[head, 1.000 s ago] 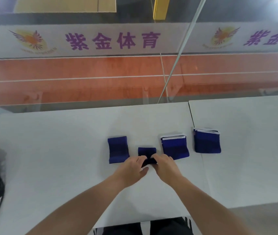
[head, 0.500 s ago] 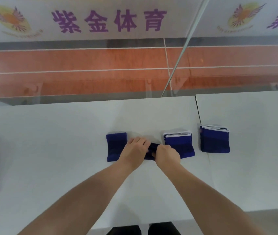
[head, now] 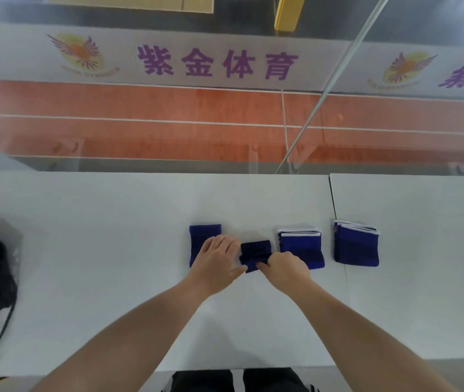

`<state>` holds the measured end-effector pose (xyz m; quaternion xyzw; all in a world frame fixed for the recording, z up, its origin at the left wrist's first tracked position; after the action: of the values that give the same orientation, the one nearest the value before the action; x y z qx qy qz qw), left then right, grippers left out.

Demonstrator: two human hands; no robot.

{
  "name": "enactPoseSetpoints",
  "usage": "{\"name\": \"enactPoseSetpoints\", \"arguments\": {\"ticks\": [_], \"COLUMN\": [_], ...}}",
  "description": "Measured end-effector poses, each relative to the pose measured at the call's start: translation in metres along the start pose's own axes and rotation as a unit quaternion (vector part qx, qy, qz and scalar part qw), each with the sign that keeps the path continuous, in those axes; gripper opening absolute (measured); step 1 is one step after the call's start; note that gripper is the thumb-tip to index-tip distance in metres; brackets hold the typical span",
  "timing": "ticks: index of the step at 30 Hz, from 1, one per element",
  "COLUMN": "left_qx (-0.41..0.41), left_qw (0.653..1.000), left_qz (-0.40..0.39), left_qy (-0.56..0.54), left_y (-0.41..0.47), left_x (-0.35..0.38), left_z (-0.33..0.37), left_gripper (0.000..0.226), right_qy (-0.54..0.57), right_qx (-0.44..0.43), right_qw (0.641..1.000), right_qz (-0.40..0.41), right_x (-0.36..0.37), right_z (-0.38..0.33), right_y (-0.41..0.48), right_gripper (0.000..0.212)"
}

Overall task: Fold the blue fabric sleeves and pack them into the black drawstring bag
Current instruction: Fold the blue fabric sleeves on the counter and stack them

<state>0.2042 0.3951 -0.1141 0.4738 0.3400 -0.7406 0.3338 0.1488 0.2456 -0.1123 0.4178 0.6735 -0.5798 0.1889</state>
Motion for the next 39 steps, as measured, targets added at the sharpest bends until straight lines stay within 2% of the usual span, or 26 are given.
{"name": "enactPoseSetpoints", "arguments": {"ticks": [4, 8, 12, 13, 19, 24, 30, 33, 35, 39], "left_qx": [0.001, 0.002, 0.002, 0.005, 0.021, -0.008, -0.003, -0.002, 0.014, 0.149], "left_qw": [1.000, 1.000, 0.999, 0.998, 0.995, 0.992, 0.995, 0.997, 0.998, 0.985], "left_qz": [-0.005, -0.001, -0.015, -0.019, -0.068, -0.069, -0.043, -0.039, -0.006, 0.086], "left_qy": [0.000, -0.018, -0.051, -0.058, -0.074, -0.107, -0.086, -0.069, -0.059, -0.005], "left_y": [-0.021, -0.029, -0.016, -0.011, 0.014, 0.027, 0.037, 0.038, 0.036, 0.019], "left_x": [-0.011, -0.012, -0.010, -0.010, 0.012, 0.018, 0.015, 0.020, 0.021, 0.022], "left_z": [-0.022, -0.030, -0.014, -0.008, 0.015, 0.015, 0.019, 0.022, 0.025, 0.040], "left_gripper": [0.060, 0.057, 0.056, 0.056, 0.053, 0.030, 0.018, 0.020, 0.026, 0.018], "right_qy": [0.003, -0.011, -0.031, -0.045, -0.034, -0.046, -0.005, -0.065, -0.095, -0.097], "right_qx": [-0.038, -0.029, -0.013, -0.019, -0.075, -0.099, -0.092, -0.078, -0.066, -0.052], "right_qw": [0.999, 0.996, 0.994, 0.993, 0.985, 0.981, 0.982, 0.982, 0.978, 0.969], "right_qz": [0.007, 0.080, 0.108, 0.109, 0.152, 0.162, 0.163, 0.160, 0.173, 0.223], "right_x": [-0.003, -0.009, -0.006, -0.004, -0.009, -0.010, -0.006, -0.002, 0.001, -0.003], "right_z": [-0.022, -0.029, -0.018, -0.016, -0.005, -0.003, 0.001, 0.002, 0.004, 0.010], "right_y": [-0.001, -0.003, -0.003, -0.001, 0.014, 0.022, 0.029, 0.031, 0.030, 0.023], "right_gripper": [0.034, 0.021, 0.052, 0.054, 0.019, 0.015, 0.001, 0.020, 0.030, 0.041]}}
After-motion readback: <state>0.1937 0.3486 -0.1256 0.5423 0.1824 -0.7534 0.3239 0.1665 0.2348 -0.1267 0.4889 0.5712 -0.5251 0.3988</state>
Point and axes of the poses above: each hand's wrist, its own y-axis towards the middle knuckle, its own x-axis out of the palm, z = x × y, the point moved 9 cm from there along y, towards the middle knuckle, and after that the axes turned 12 degrees about -x, right-handed, at the moved point
